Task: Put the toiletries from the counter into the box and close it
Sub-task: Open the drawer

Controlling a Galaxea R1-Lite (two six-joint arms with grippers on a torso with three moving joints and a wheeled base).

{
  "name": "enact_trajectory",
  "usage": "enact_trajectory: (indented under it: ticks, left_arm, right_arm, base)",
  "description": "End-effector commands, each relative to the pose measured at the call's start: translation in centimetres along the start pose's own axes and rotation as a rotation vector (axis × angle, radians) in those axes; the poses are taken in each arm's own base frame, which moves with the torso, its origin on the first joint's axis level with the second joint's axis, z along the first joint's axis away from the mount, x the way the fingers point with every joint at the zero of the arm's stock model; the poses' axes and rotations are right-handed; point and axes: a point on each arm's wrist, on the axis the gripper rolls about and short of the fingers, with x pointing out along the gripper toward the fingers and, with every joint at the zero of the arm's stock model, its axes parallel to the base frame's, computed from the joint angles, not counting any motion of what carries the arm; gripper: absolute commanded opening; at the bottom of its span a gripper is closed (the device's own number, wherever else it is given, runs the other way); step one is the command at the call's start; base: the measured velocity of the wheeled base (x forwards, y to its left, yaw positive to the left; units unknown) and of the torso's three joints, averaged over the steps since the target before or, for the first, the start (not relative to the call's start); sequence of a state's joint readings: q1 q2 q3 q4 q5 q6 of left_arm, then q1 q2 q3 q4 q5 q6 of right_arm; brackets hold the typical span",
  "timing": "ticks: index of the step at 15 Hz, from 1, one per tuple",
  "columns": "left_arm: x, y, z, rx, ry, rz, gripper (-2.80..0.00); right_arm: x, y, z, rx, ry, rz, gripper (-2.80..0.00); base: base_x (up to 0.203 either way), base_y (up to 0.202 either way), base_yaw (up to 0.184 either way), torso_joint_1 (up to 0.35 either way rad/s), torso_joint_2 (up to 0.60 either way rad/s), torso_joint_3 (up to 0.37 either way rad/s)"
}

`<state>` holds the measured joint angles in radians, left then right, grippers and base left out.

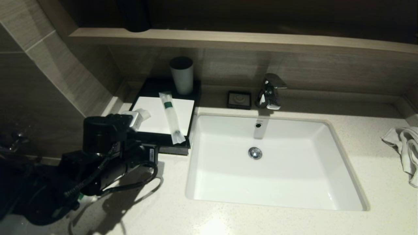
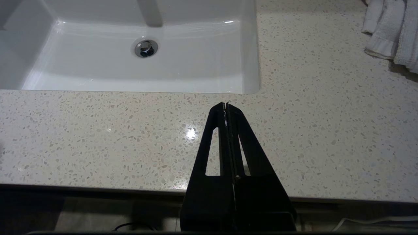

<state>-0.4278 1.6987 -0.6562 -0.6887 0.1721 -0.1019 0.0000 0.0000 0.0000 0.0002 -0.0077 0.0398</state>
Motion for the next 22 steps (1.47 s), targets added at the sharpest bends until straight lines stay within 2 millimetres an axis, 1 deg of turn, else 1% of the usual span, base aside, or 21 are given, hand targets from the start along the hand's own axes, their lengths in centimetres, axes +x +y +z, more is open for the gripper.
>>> enact_trajectory:
  ticks: [1,12,18,22]
  left_arm:
    - [0.24,0.0,-0.01,-0.003,0.0,0.002,-2.8]
    - [0.94,0.17,-0.11,-0.004,0.009,0.012,-2.8]
    - [0.71,0.23,-0.31,0.0,0.024,0.017,-2.8]
    - [0.15,0.33,-0.34,0.004,0.048,0.022,-2.8]
  right_arm:
    - [0.01,0.0,-0.01,0.0,0.002,0.0,-2.8]
    - [0.01,0.0,0.0,0.0,0.002,0.0,-2.8]
    - [0.01,0.0,0.01,0.0,0.001,0.0,-2.8]
    - [0.01,0.0,0.01,0.0,0.001,0.0,-2.8]
  base:
    - [0.0,0.0,0.0,0.0,0.0,0.0]
    - [0.0,0.0,0.0,0.0,0.0,0.0]
    - [0.0,0.0,0.0,0.0,0.0,0.0]
    - [0.0,0.0,0.0,0.0,0.0,0.0]
